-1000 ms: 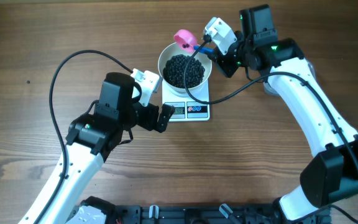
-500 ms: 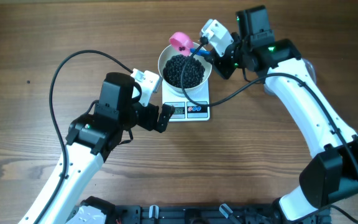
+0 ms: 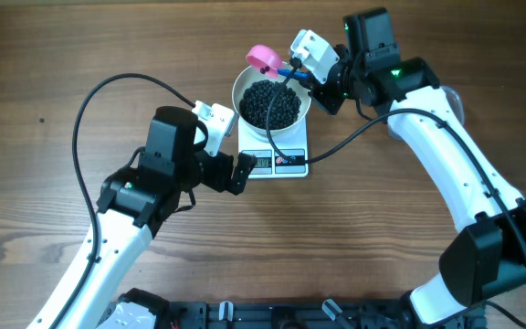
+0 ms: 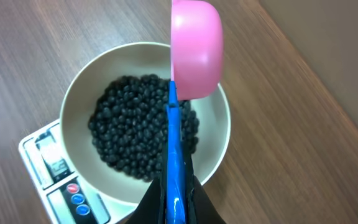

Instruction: Scoop item into bowl and weigh 150g on scale

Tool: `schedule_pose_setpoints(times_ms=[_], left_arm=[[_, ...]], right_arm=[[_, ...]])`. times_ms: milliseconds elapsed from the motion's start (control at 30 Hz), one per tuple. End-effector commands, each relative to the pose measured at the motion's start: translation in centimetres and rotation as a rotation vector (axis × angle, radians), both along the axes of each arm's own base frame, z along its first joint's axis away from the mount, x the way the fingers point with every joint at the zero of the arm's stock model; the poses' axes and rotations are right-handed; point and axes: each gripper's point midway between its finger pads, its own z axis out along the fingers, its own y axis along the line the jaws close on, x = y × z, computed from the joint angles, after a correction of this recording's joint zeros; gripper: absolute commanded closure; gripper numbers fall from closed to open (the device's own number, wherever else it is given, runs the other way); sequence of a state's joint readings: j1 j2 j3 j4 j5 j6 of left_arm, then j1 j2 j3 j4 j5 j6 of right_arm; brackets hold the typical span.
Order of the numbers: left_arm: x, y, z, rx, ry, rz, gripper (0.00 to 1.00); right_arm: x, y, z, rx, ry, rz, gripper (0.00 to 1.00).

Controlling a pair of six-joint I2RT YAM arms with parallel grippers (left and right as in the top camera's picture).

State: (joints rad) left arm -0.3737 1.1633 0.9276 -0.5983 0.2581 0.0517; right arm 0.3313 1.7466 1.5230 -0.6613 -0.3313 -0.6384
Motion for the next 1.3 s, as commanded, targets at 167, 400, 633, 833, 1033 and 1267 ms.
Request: schedule_pose_setpoints(times_ms=[167, 400, 633, 833, 1033, 1267], left_arm=[[0.3, -0.1, 0.5, 0.009, -0.023, -0.014, 0.00], [0.3, -0.1, 0.5, 0.009, -0.024, -0.013, 0.00], [0.3, -0.1, 0.5, 0.009, -0.023, -0.014, 0.00], [0.3, -0.1, 0.5, 0.009, -0.023, -0.014, 0.00], [0.3, -0.1, 0.5, 0.009, -0.023, -0.013, 0.00], [0.3, -0.1, 0.5, 0.009, -0.023, -0.014, 0.00]], right_arm=[[0.0, 0.4, 1.6, -0.005, -0.052, 0.012, 0.96], [-0.3, 0.7, 1.5, -0.007, -0.040, 0.019, 0.96], [0.5, -0.8, 1.1, -0.080, -0.066, -0.048, 0.96], [-0.6, 0.9, 1.5, 0.020, -0.017, 0.007, 0.96], [0.3, 1.4, 2.6, 0.172, 0.063, -0.168, 0.96], [1.9, -4.1, 7.4, 0.341, 0.056, -0.499, 0.96]])
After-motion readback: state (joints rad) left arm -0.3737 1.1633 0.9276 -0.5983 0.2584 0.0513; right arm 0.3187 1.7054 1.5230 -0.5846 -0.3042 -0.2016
